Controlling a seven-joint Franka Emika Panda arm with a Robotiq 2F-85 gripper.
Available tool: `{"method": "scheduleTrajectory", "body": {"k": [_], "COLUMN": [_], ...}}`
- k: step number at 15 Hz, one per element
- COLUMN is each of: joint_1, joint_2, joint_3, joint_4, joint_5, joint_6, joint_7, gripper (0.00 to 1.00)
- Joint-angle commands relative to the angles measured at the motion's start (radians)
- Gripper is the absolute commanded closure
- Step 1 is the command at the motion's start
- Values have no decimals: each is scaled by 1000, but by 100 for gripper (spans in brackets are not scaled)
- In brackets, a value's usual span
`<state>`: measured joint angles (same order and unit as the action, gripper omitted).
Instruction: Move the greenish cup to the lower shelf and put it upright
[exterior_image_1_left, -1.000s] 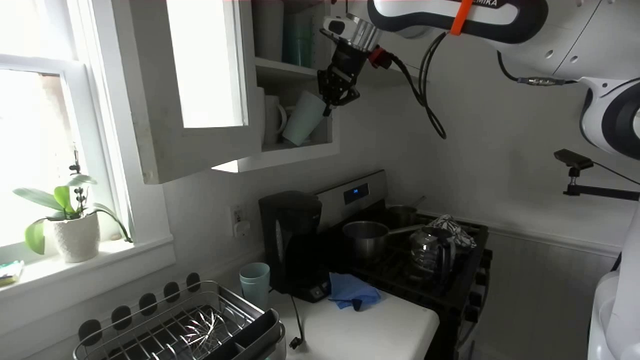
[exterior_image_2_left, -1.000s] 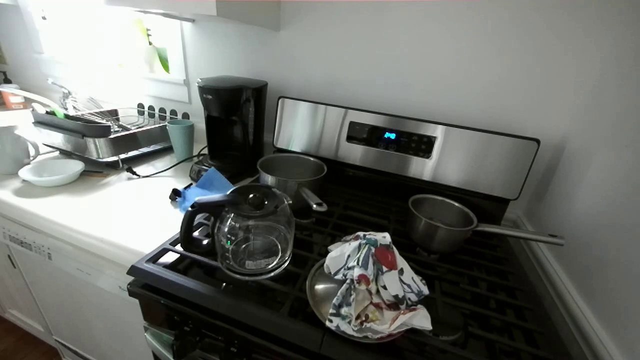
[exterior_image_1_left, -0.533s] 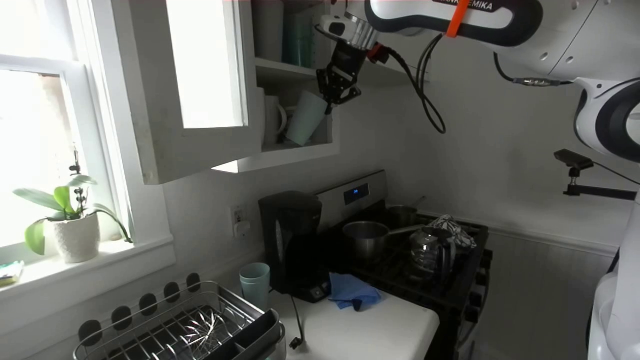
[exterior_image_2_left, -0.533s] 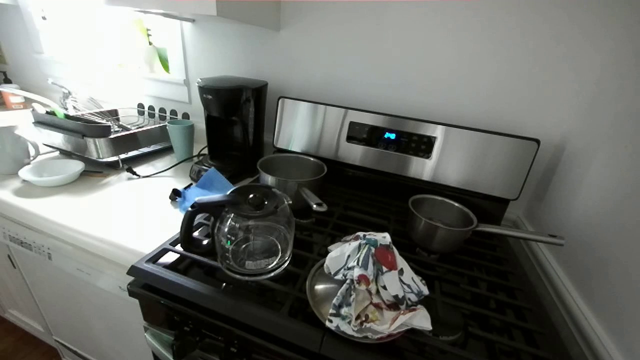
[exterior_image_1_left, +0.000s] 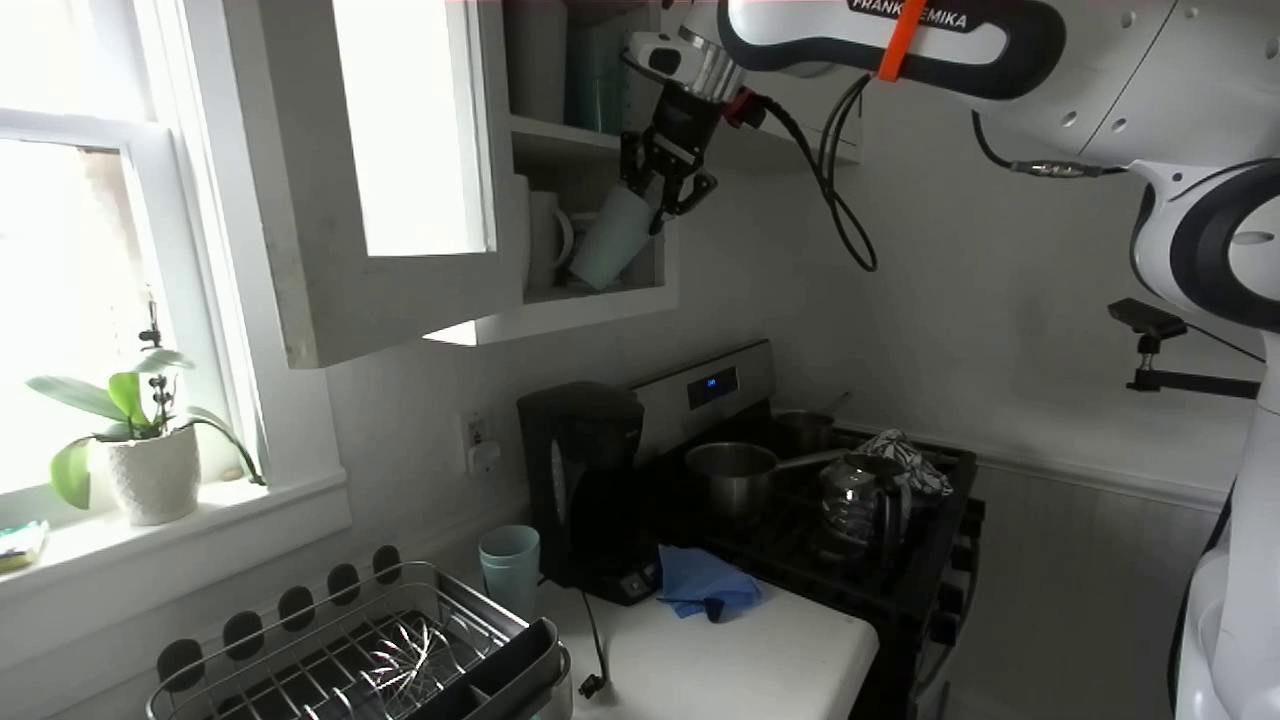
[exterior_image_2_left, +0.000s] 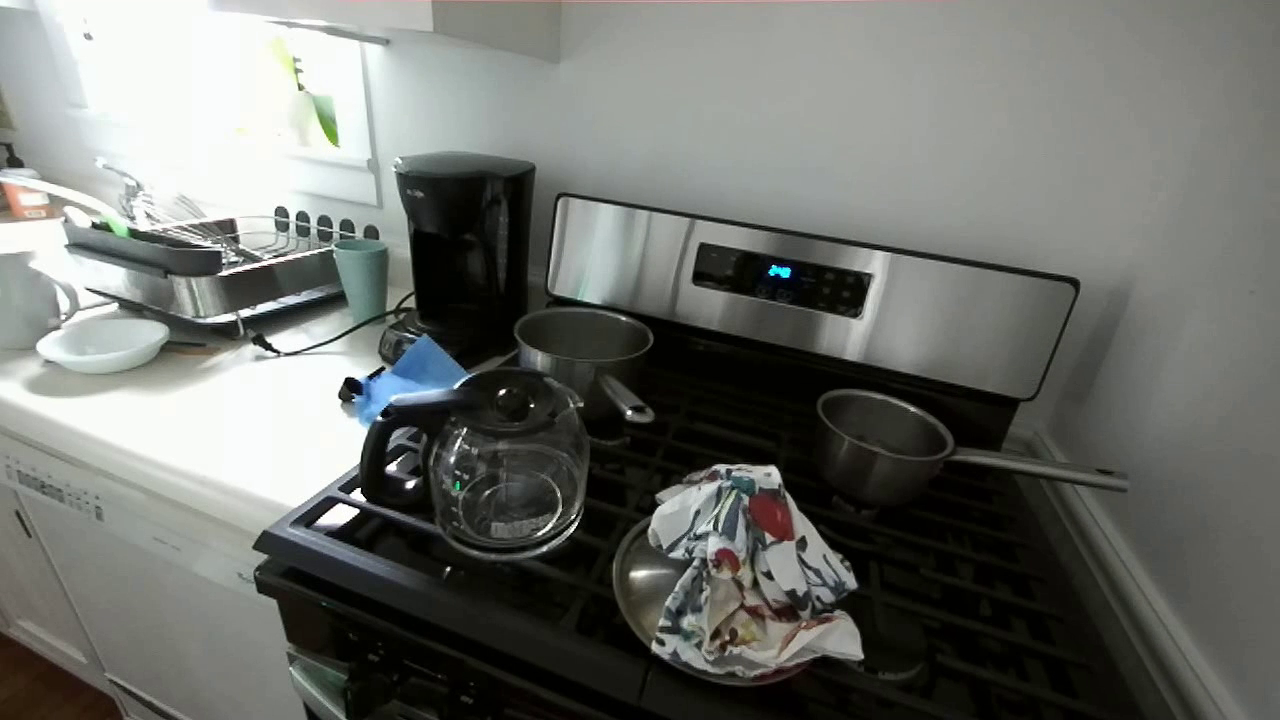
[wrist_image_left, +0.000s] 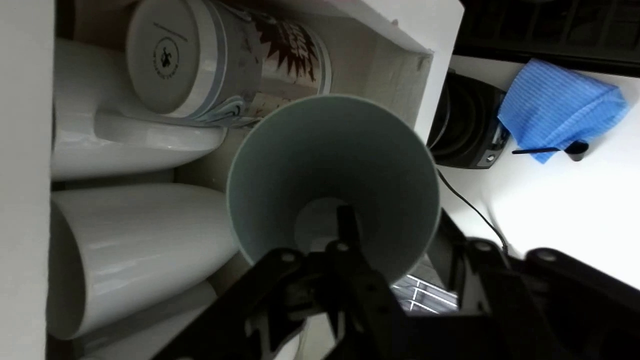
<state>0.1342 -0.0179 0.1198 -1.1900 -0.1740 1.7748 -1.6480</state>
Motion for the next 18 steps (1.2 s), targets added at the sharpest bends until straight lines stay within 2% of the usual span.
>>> {"method": "scheduleTrajectory", "body": {"k": [1, 2, 4, 5, 11, 18], "joint_1": [5, 5, 5, 6, 11, 14], "joint_2": [51, 53, 58, 60, 76, 96], "joint_3": [7, 7, 8, 9, 28, 33], "joint_4": [59, 60, 59, 58, 77, 133], "joint_5": [-18, -15, -10, -6, -8, -19], "joint_6": [45, 53, 66, 72, 90, 11], "joint_7": [-34, -36, -45, -52, -156, -304], "gripper": [82, 83, 97, 100, 99, 99]}}
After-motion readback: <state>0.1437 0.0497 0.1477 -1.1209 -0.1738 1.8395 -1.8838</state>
